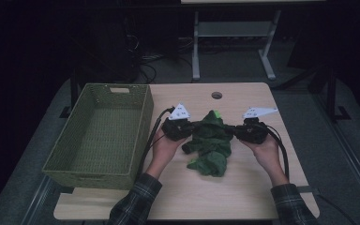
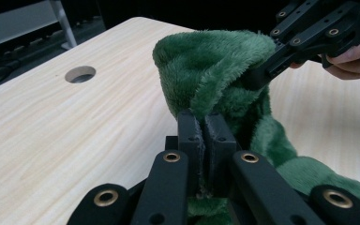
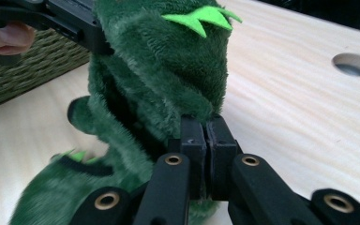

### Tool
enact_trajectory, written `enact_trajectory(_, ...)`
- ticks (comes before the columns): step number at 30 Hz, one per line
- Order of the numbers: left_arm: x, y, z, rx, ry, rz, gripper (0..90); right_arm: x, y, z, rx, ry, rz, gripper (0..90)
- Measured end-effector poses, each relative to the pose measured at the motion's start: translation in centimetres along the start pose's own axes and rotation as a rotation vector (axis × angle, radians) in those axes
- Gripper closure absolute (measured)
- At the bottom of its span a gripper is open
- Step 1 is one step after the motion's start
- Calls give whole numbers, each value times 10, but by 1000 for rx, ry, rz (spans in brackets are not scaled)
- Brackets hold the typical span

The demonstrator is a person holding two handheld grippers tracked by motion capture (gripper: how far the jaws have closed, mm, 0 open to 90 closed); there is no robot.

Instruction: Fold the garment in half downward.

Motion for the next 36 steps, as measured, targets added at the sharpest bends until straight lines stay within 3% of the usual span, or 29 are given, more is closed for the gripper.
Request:
enact_trajectory(13,11,-20,-15,49,-1,6,870,14,20,-17,-28,4,-38,871)
enact_trajectory(20,24,-37,-26,89,11,32,870,25,38,-30,-49,1,-64,869)
enact_trajectory(27,35,-47,-33,115,20,30,870,32,48,-38,-71,2,-63,866)
enact_trajectory(36,56,-60,-41,149,58,31,869,55,65,-42,-102,53,-59,862)
Point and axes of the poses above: each handheld gripper's, and its own axes: z roughly forward along the jaws, x roughly out of its underside, y roughly to its left, the point moved 4 cm from there along z, roughly forward along the jaws, and after that the axes turned 11 degrees about -y, right-handed, at the moved point
